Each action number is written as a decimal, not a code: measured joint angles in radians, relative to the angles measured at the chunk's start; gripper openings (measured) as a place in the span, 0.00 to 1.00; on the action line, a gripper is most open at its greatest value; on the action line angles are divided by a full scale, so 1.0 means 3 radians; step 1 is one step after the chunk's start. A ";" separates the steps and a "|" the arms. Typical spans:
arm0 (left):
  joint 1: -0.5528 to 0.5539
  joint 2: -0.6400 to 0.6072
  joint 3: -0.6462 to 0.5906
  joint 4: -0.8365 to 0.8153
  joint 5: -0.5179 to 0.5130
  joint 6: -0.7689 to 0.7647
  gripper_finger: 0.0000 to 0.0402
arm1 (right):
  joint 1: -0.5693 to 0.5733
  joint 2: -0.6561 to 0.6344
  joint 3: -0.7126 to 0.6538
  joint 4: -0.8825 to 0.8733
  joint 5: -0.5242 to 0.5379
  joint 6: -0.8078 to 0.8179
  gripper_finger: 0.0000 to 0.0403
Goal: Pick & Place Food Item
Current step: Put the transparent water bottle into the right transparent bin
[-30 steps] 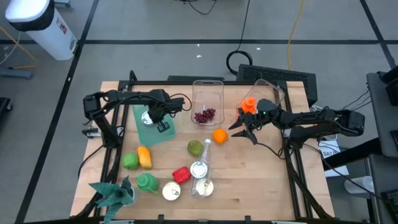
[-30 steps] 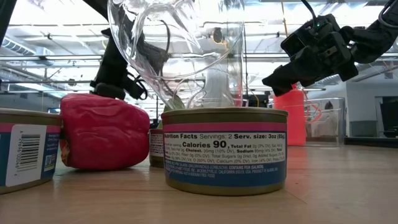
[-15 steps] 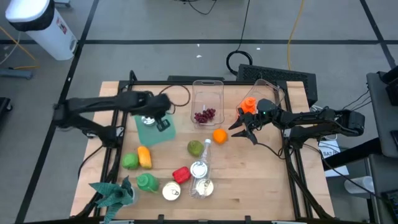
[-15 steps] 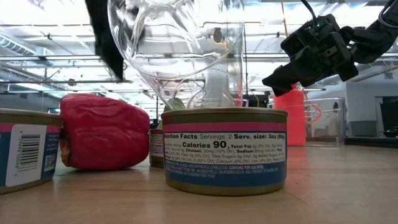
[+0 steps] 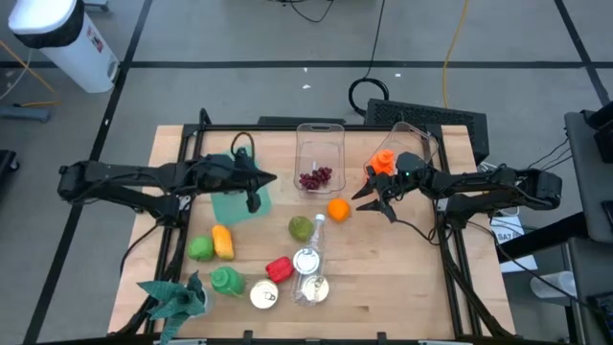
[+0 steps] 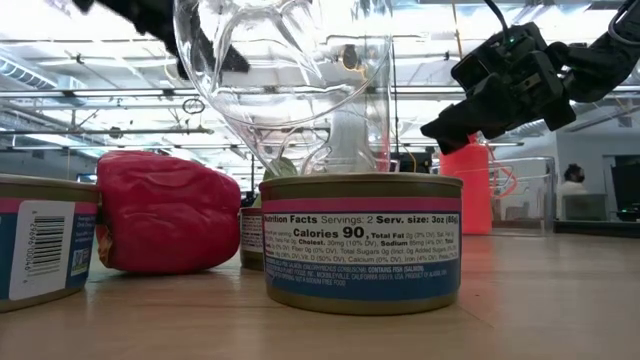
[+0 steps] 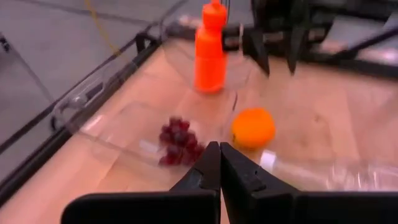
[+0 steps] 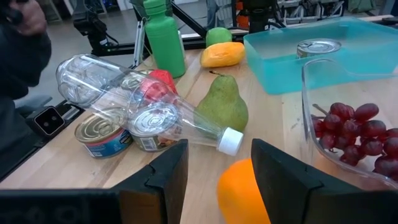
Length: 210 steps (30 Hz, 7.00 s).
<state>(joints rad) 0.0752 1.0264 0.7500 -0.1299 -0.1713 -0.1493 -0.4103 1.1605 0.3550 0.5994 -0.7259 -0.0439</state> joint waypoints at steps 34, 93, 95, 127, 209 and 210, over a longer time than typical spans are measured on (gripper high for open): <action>0.0670 -0.1931 -0.1341 0.0436 0.0539 0.0311 0.00 | 0.0000 0.0000 -0.0003 0.0330 0.0512 0.0406 0.41; -0.0104 -0.0604 -0.1148 0.0845 0.1099 -0.0347 0.04 | 0.1068 0.1055 0.1985 -0.2277 0.1628 -0.2711 0.64; -0.0103 -0.0604 -0.1148 0.0788 0.1099 -0.0347 0.05 | 0.1076 0.1229 0.2078 -0.2292 0.1635 -0.2808 0.70; -0.0103 -0.0612 -0.1148 0.0608 0.1212 -0.0270 0.05 | 0.1321 0.2127 0.2186 -0.1874 0.2177 -0.3773 0.64; -0.0290 -0.0579 -0.1150 0.1626 0.1006 -0.0585 0.10 | 0.1966 0.0043 0.1895 -0.1815 0.5737 -0.5927 0.30; -0.0288 -0.0579 -0.1150 0.1645 0.1008 -0.0636 0.14 | 0.1966 0.0043 0.1826 -0.1604 0.5716 -0.6039 0.30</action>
<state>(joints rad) -0.0112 0.8528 0.4049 0.3636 0.1312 -0.3400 0.1795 1.1732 0.9029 0.1183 0.9889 -1.8555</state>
